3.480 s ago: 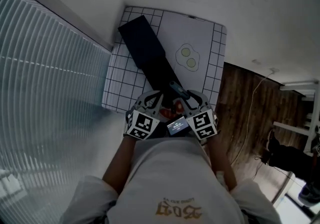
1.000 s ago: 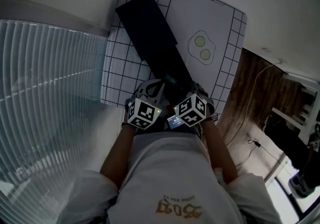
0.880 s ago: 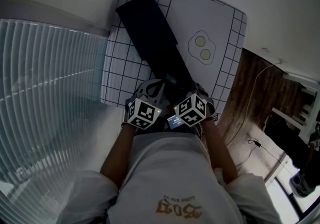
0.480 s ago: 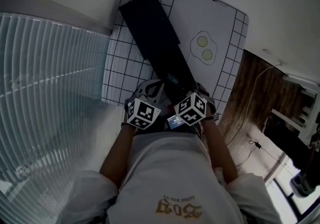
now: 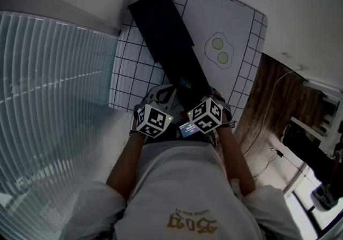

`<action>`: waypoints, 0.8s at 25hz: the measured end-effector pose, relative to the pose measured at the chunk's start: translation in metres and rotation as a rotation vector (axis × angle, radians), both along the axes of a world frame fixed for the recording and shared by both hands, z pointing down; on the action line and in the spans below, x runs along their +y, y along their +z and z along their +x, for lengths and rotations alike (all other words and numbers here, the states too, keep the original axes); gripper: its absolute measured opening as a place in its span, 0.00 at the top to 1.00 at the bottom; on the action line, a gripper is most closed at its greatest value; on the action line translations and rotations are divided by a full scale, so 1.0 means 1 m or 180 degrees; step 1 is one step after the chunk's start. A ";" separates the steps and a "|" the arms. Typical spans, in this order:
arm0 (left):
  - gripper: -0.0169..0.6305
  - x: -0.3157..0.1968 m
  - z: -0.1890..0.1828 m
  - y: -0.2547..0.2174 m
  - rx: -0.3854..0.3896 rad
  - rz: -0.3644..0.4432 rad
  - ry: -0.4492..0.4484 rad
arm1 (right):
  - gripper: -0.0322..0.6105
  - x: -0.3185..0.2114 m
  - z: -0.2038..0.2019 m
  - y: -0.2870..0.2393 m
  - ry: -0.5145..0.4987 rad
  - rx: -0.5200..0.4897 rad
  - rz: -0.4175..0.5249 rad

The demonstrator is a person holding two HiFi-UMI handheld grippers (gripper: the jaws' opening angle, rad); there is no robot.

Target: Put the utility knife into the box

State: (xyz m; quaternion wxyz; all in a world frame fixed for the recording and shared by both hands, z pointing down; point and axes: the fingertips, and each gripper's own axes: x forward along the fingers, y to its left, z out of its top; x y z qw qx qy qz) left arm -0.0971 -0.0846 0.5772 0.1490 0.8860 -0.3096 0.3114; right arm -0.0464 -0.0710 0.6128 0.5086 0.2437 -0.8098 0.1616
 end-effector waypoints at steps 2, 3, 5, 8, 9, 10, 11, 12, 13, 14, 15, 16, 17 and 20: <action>0.96 0.000 0.000 -0.001 -0.0002 0.0006 0.0003 | 0.73 -0.001 0.000 0.000 0.0026 -0.0024 -0.0036; 0.96 -0.001 0.001 -0.001 0.0000 0.0008 0.0001 | 0.73 -0.001 0.000 -0.001 0.0042 -0.0035 -0.0048; 0.96 -0.001 0.001 -0.002 0.0002 0.0012 -0.0003 | 0.73 -0.002 0.001 -0.001 0.0076 -0.0050 -0.0047; 0.96 0.000 0.001 -0.004 -0.0002 0.0021 -0.0009 | 0.79 -0.007 0.004 -0.005 0.0182 -0.0113 0.0007; 0.96 0.000 0.001 -0.004 -0.0003 0.0026 -0.0011 | 0.84 -0.008 0.005 -0.007 0.0242 -0.0162 0.0025; 0.96 0.000 0.000 -0.005 -0.0002 0.0031 -0.0015 | 0.88 -0.010 0.006 -0.009 0.0310 -0.0218 0.0046; 0.96 0.000 0.000 -0.005 0.0000 0.0034 -0.0021 | 0.91 -0.012 0.008 -0.012 0.0369 -0.0266 0.0074; 0.96 0.000 0.000 -0.006 0.0002 0.0035 -0.0028 | 0.93 -0.013 0.009 -0.014 0.0404 -0.0294 0.0107; 0.96 0.000 0.000 -0.006 0.0001 0.0038 -0.0032 | 0.94 -0.014 0.011 -0.016 0.0413 -0.0300 0.0143; 0.96 0.001 -0.001 -0.007 -0.0008 0.0046 -0.0031 | 0.94 -0.013 0.012 -0.018 0.0406 -0.0295 0.0177; 0.96 0.001 -0.001 -0.007 -0.0025 0.0058 -0.0021 | 0.94 -0.012 0.013 -0.019 0.0397 -0.0295 0.0206; 0.96 0.002 0.000 -0.007 -0.0042 0.0073 -0.0008 | 0.94 -0.011 0.014 -0.020 0.0398 -0.0303 0.0228; 0.96 0.002 0.001 -0.008 -0.0049 0.0087 0.0001 | 0.94 -0.010 0.015 -0.022 0.0411 -0.0314 0.0245; 0.96 0.001 0.003 -0.012 -0.0027 0.0119 -0.0018 | 0.94 -0.009 0.018 -0.027 0.0474 -0.0344 0.0308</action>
